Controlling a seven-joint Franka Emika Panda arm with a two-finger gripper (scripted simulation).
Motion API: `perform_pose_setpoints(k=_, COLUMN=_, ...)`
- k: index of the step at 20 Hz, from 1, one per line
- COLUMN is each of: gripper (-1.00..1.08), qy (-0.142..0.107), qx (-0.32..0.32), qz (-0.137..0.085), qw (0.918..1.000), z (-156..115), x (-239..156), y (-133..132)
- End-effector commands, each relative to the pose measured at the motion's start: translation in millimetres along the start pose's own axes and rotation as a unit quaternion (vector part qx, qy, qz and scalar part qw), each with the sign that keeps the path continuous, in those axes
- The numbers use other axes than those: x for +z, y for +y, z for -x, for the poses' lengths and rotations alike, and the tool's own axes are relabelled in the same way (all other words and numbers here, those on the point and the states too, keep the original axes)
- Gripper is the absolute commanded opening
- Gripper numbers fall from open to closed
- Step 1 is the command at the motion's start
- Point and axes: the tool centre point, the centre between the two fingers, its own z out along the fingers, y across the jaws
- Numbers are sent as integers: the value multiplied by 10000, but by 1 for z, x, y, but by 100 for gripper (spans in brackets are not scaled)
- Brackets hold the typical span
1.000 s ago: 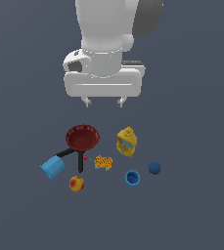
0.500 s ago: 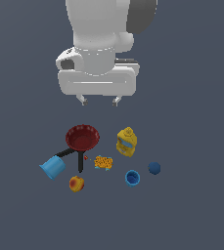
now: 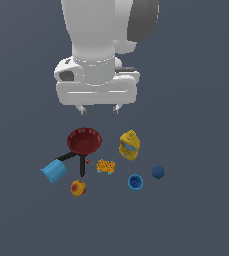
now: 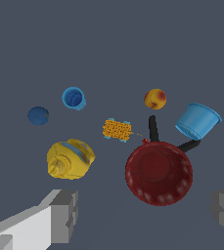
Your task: Pick up a designated object from a clutter of objects.
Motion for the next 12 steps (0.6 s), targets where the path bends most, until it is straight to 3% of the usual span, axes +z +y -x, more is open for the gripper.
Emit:
perform_pose_setpoints(k=1, gripper=100, qy=-10, qx=-178, qz=7, qw=9998, z=-6, x=5, y=3)
perform_pose_setpoints(k=12, gripper=100, qy=-69, qx=-1348, qz=34, qw=9908, z=-44, x=45, y=24)
